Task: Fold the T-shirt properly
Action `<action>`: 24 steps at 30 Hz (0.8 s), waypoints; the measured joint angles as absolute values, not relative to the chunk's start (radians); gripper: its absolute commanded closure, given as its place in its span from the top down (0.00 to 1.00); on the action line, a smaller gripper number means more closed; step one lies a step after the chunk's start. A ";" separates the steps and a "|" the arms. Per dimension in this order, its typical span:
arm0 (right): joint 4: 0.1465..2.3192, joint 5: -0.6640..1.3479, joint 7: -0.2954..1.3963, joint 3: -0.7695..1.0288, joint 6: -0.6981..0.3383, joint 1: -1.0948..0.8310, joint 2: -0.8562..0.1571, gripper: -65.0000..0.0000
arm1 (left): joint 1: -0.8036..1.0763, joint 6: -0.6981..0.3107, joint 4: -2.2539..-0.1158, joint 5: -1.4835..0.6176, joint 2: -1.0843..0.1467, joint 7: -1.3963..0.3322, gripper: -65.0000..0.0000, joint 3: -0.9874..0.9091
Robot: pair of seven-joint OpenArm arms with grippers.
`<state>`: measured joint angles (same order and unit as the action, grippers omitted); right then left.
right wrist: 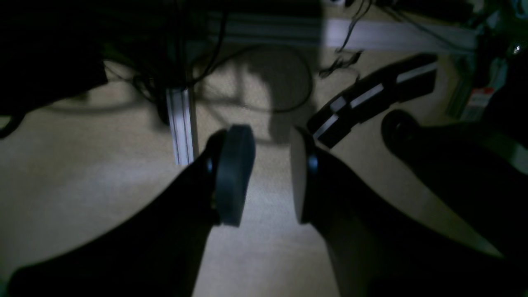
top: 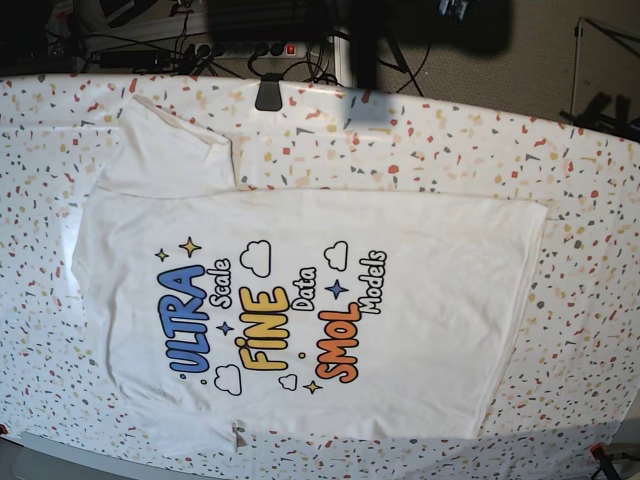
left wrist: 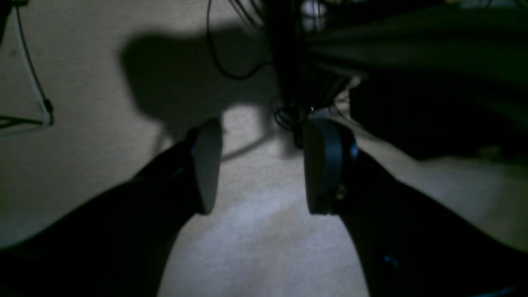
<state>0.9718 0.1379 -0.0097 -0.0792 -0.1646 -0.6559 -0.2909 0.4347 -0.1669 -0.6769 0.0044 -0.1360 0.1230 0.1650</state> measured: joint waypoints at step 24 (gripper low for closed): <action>2.136 -0.107 0.323 0.078 -0.135 -1.128 -0.438 0.27 | 0.828 0.003 -1.869 0.466 -0.467 -0.187 0.48 0.166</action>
